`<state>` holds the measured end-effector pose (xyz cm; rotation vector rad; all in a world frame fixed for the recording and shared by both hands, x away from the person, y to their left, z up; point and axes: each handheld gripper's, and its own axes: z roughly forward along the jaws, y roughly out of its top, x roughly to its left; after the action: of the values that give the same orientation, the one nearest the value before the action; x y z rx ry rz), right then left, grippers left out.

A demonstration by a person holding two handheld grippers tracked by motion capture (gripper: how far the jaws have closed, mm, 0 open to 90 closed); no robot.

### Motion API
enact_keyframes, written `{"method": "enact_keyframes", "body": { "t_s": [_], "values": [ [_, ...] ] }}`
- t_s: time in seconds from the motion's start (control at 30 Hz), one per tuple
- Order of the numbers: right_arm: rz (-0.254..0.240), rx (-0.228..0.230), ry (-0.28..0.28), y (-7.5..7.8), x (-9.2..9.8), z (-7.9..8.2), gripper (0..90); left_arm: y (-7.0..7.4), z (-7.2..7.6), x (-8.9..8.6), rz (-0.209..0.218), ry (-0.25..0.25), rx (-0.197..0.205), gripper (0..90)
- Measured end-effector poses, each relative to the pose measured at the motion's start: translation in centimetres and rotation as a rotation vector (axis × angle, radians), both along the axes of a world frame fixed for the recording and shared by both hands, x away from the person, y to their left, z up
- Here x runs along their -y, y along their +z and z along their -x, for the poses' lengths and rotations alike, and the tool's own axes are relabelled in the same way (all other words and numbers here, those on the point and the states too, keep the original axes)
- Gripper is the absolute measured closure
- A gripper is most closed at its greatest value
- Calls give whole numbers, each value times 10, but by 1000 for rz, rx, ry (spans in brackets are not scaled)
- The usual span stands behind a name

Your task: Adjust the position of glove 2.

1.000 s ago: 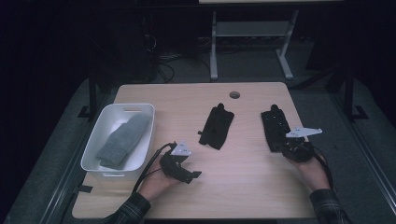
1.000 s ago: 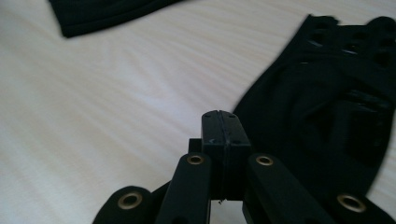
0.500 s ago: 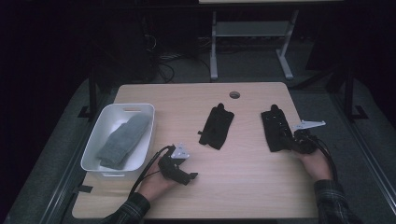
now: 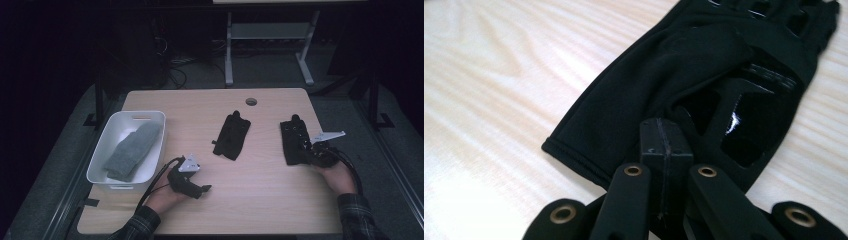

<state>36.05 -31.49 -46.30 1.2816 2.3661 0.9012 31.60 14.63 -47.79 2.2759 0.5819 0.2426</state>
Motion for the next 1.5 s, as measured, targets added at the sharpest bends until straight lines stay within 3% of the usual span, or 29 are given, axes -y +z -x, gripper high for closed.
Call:
{"method": "enact_keyframes", "body": {
  "t_s": [0.47,0.7,0.8,1.07,1.5],
  "values": [
    [7,-17,100,2,-17,18,899,0,0,0,0,0,-1,125],
    [35,-22,163,5,-39,30,899,0,0,0,2,-2,3,125],
    [24,-31,179,5,-45,35,899,0,0,0,2,-2,3,125],
    [35,-45,285,7,-73,62,899,0,0,1,4,2,2,125],
    [-3,-78,428,7,-104,91,899,-1,0,1,10,4,2,125]
  ]
}}
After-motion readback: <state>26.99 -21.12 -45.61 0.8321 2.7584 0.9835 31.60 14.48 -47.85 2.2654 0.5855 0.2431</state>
